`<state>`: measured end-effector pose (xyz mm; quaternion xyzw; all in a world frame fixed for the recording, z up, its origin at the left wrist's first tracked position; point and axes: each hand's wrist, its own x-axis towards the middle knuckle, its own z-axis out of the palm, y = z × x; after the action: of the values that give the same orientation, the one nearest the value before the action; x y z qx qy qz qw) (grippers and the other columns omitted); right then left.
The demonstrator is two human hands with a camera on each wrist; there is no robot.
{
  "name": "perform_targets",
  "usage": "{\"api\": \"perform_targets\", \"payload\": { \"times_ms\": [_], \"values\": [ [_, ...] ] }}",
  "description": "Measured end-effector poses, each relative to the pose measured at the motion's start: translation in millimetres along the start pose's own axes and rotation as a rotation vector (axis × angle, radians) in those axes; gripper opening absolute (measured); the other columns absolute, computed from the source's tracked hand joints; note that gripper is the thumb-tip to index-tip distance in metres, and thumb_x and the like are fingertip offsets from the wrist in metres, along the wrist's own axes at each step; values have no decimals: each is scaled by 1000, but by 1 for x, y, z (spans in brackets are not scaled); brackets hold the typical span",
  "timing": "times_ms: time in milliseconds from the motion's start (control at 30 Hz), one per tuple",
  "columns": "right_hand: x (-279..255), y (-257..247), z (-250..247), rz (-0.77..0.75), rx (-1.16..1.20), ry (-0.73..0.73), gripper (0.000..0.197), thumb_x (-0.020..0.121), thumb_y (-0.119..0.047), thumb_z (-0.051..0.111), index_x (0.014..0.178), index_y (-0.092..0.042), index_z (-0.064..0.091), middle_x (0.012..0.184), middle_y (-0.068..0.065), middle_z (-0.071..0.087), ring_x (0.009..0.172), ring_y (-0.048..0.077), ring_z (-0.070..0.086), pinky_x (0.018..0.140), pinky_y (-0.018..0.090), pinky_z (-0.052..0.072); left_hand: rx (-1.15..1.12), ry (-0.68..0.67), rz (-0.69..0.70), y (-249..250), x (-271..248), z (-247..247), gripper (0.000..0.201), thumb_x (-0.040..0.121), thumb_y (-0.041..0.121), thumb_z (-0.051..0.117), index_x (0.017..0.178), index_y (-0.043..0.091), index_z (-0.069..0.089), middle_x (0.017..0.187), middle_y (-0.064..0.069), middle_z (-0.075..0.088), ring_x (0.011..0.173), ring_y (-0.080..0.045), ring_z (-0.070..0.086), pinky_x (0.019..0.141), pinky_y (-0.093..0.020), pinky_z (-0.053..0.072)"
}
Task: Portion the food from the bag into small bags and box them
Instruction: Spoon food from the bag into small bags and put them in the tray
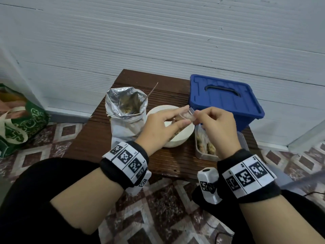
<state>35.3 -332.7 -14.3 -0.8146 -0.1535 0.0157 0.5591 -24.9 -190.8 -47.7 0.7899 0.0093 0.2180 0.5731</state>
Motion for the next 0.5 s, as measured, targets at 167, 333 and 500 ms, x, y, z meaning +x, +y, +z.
{"api": "perform_targets", "payload": {
  "times_ms": [167, 333, 500],
  "values": [
    [1, -2, -4, -42, -79, -74, 20, 89, -23, 62, 70, -19, 68, 73, -5, 69, 75, 5, 61, 73, 23, 46, -27, -85, -48, -9, -4, 2, 58, 78, 20, 77, 125, 39, 50, 109, 26, 60, 98, 16, 55, 91, -8, 42],
    [6, -2, -9, -84, -128, -151, 24, 92, -22, 60, 68, -24, 64, 64, -11, 62, 59, -7, 52, 59, 9, 39, 5, -198, -99, -21, 0, 1, 63, 78, 16, 77, 128, 38, 44, 111, 32, 55, 105, 20, 51, 96, -11, 41],
    [4, -3, -6, -59, -110, -174, 23, 93, -25, 58, 73, -20, 68, 70, -6, 65, 63, -8, 53, 67, 15, 40, 3, -117, -93, -23, 0, 8, 35, 78, 19, 77, 108, 30, 63, 100, 16, 68, 100, 3, 61, 99, -21, 44]
  ]
}}
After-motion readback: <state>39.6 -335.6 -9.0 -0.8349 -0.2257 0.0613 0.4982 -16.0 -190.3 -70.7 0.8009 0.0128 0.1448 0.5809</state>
